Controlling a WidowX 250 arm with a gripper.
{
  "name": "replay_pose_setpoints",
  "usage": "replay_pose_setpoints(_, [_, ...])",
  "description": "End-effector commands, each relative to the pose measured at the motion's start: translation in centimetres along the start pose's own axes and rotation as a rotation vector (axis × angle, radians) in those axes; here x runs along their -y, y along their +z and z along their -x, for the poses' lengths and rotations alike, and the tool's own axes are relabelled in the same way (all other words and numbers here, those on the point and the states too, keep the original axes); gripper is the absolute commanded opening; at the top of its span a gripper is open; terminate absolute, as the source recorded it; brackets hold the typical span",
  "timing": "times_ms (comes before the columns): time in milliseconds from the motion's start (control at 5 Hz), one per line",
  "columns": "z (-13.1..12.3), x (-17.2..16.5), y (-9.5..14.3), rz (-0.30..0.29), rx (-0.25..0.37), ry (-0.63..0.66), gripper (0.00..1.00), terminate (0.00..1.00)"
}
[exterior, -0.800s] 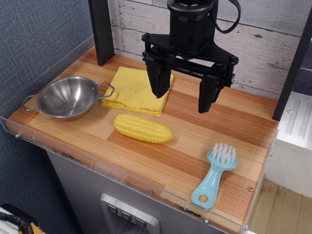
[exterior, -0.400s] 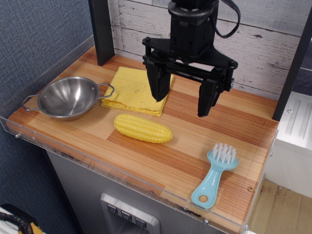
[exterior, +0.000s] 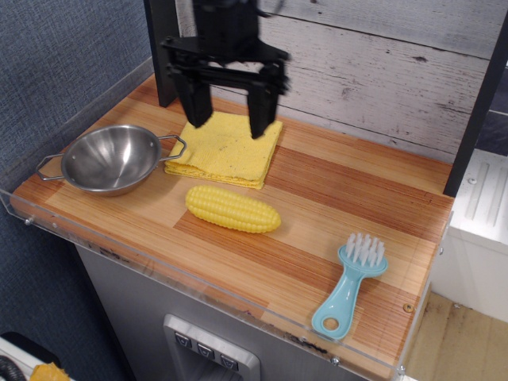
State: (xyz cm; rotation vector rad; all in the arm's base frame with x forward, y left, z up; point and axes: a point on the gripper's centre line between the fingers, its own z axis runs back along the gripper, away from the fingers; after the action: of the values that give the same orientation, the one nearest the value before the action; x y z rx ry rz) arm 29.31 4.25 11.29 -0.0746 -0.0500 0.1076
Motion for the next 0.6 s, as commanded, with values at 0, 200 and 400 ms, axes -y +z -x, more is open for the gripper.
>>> replay_pose_setpoints(0, [-1.8,-4.9,-0.2,-0.025,0.075,0.106,1.0,0.0])
replay_pose_setpoints(200, [-2.9,-5.7,-1.4,0.008,0.108,0.1,1.0,0.0])
replay_pose_setpoints(400, [-4.2,-5.0,-1.3,-0.011,0.13,0.055,1.0,0.0])
